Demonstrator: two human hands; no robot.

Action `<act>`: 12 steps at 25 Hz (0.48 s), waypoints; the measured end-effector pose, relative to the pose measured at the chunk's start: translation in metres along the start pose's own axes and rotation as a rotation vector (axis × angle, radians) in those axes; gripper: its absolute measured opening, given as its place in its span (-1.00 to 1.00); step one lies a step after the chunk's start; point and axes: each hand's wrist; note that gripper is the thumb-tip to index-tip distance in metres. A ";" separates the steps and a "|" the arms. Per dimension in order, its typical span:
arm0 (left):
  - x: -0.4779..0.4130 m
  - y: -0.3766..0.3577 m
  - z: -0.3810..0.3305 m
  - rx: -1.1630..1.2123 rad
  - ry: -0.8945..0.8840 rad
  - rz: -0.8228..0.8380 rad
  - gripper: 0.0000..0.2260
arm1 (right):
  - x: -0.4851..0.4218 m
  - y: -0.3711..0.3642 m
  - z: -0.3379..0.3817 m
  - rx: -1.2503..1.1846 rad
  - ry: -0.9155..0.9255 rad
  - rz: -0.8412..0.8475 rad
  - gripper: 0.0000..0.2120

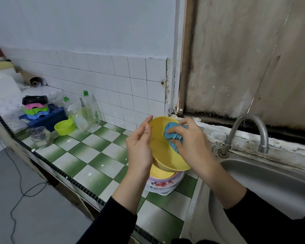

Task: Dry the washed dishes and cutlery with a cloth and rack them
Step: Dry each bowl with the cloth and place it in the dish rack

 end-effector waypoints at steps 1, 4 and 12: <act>0.003 -0.002 0.001 0.013 0.000 0.011 -0.78 | -0.002 -0.004 0.000 -0.100 -0.015 -0.056 -0.76; 0.005 -0.007 0.004 0.055 0.023 0.019 -0.77 | -0.005 -0.010 0.013 -0.571 -0.101 -0.049 -0.65; -0.017 0.013 -0.005 -0.110 0.075 -0.001 -0.74 | 0.005 0.019 0.025 -0.733 -0.093 0.629 -0.62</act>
Point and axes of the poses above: each hand's wrist, its own x-axis away from the middle knuckle, its own y-axis out of the back of the hand, z = x × y, and after that the axes turned 7 degrees about -x, right-handed
